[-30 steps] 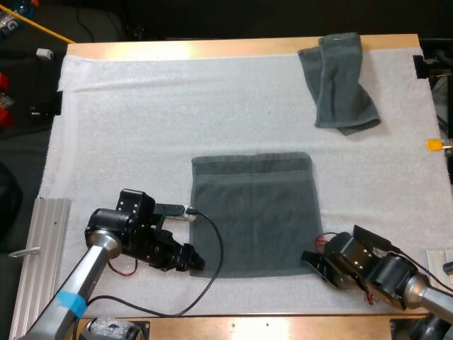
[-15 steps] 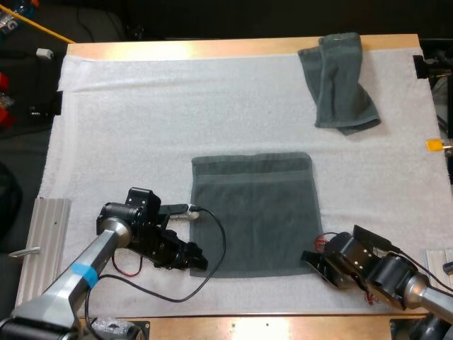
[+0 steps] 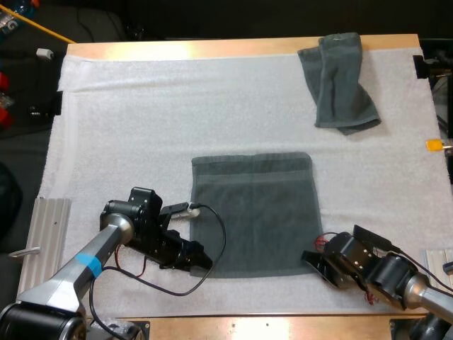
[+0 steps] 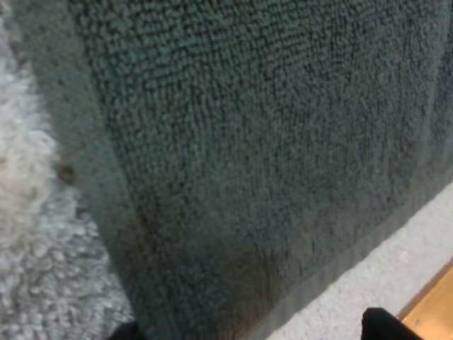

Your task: Pick towel from pile, fold and stack

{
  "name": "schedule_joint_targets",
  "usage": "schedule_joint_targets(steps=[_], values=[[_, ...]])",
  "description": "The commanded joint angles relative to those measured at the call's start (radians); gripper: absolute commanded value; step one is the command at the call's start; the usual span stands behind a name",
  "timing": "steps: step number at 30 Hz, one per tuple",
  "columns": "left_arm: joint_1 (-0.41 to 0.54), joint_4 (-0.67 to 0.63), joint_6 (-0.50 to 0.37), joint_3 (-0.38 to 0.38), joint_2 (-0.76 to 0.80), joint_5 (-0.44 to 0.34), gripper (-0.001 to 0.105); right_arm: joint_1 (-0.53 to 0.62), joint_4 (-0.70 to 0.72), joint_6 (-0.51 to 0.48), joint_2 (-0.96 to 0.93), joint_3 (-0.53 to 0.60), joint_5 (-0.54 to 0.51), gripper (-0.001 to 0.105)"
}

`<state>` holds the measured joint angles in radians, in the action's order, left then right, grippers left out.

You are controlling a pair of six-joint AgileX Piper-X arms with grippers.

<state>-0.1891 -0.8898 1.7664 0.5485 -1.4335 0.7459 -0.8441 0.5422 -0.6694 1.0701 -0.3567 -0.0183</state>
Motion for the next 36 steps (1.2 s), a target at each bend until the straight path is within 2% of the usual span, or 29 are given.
schedule_joint_targets(steps=[1, 11, 13, 21, 22, 25, 28, 36], values=[[-0.005, 0.0, 0.005, -0.004, -0.002, 0.026, 0.059, 0.002, 0.013, -0.008, -0.006, -0.002, -0.007, 0.0], [-0.005, 0.001, 0.005, -0.004, -0.002, 0.027, 0.053, 0.002, 0.013, -0.008, -0.006, -0.002, -0.007, 0.0], [-0.005, 0.001, 0.005, -0.004, -0.002, 0.027, 0.048, 0.002, 0.013, -0.008, -0.006, -0.002, -0.007, 0.0], [-0.005, -0.002, -0.004, -0.004, -0.002, -0.024, 0.004, 0.002, 0.009, -0.008, -0.006, -0.002, -0.001, 0.0], [-0.005, -0.003, -0.007, -0.004, -0.002, -0.024, 0.001, 0.002, 0.009, -0.008, -0.006, -0.002, -0.001, 0.0], [-0.005, -0.025, -0.018, -0.004, -0.001, -0.022, 0.0, 0.002, 0.01, -0.011, -0.006, -0.003, 0.033, 0.0], [-0.005, -0.07, -0.045, -0.004, 0.027, -0.022, 0.0, 0.002, 0.037, -0.054, -0.006, -0.022, 0.059, 0.0], [-0.017, -0.196, -0.068, -0.004, 0.251, -0.04, 0.0, 0.002, 0.283, -0.127, -0.091, -0.134, 0.067, 0.0]])
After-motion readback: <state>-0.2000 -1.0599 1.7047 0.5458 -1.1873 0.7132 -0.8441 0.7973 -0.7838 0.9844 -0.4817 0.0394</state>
